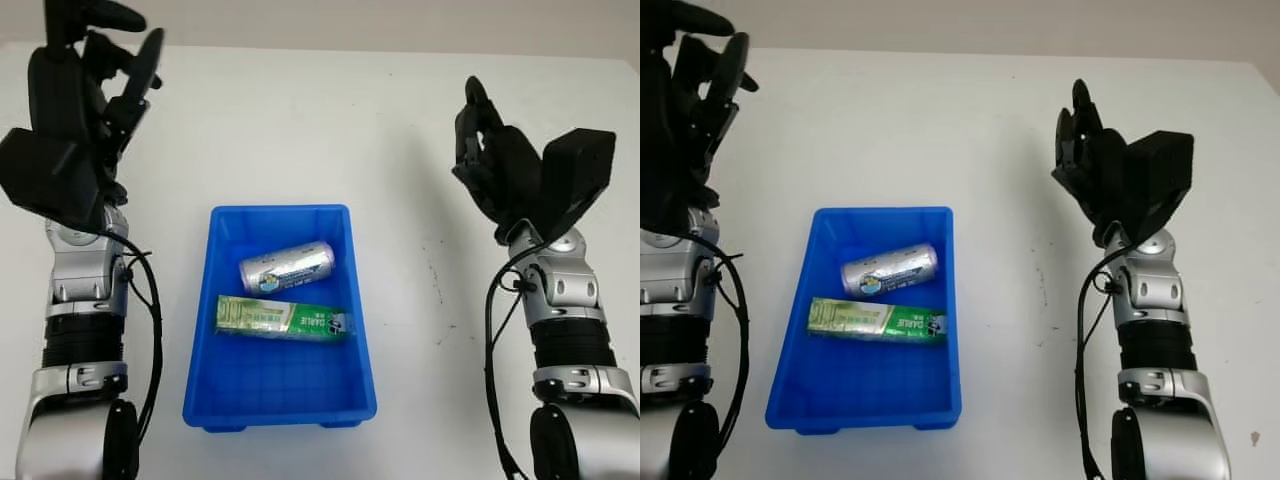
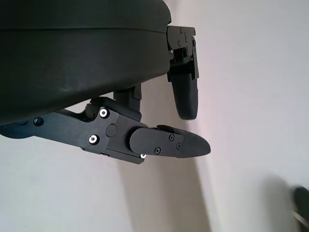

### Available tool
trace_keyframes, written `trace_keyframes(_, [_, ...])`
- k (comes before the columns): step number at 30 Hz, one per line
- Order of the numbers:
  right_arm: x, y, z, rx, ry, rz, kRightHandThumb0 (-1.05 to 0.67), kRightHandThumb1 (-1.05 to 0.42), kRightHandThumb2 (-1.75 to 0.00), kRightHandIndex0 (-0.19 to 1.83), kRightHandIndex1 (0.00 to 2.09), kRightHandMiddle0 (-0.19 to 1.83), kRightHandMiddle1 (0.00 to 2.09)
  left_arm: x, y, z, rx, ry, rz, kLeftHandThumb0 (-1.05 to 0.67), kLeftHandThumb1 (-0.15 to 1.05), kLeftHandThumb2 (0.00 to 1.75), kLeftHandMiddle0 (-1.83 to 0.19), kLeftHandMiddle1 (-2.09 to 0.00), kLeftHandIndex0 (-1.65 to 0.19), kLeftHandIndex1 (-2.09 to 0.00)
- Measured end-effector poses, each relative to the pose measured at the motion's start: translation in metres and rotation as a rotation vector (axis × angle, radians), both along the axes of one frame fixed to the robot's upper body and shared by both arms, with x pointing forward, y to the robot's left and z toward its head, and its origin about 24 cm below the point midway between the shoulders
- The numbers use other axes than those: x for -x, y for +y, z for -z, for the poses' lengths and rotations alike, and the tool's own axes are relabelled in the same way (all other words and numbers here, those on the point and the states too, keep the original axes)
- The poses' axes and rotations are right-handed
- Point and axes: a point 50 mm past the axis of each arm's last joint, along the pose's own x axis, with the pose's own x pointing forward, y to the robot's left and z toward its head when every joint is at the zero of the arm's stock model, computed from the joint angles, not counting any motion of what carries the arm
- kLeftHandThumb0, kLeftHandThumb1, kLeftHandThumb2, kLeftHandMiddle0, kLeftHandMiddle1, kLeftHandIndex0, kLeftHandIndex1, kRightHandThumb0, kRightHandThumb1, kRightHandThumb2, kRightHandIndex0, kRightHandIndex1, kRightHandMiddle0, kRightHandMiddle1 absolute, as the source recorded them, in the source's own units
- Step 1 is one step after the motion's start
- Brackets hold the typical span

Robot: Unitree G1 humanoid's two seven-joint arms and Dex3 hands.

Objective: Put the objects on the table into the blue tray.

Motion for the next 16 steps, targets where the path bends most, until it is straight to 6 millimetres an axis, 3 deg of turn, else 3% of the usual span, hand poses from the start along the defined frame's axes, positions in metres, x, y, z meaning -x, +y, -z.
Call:
trace_keyframes(2, [0.0,0.0,0.0,-0.001,-0.001,-0.002,-0.7,-1.05,-0.83,-0.19,0.0,-0.19,0.0,-0.001,-0.001,0.003,-0.016,0.015,0.027,-0.6,1.05,0.41,-0.32,-0.19,-0.02,-0.68])
trace_keyframes(4, [0.0,0.001,0.0,0.0,0.001,-0.006,-0.7,-1.05,-0.84,-0.19,0.0,-0.19,0.0,-0.001,0.0,0.003,-0.048,0.042,0.068,-0.63,1.05,0.45,-0.25,-0.08,-0.06,-0.39])
trace_keyframes(6, [0.0,0.002,0.001,0.001,0.002,-0.009,-0.71,-1.05,-0.84,-0.19,0.0,-0.19,0.0,-0.001,0.001,0.005,-0.058,0.083,0.105,-0.67,1.05,0.45,-0.17,-0.05,-0.06,-0.23])
trace_keyframes(10, [0.0,0.003,0.001,0.001,0.002,-0.012,-0.72,-1.05,-0.84,-0.19,0.0,-0.19,0.0,-0.001,0.0,0.013,-0.014,0.177,0.209,-0.71,1.05,0.5,0.05,-0.01,0.09,-0.07])
trace_keyframes(16, [0.0,0.006,0.001,-0.003,0.0,-0.024,-0.72,-1.05,-0.85,-0.19,0.0,-0.19,0.0,0.001,-0.001,0.013,0.088,0.235,0.319,-0.71,1.05,0.55,0.19,0.0,0.19,0.0])
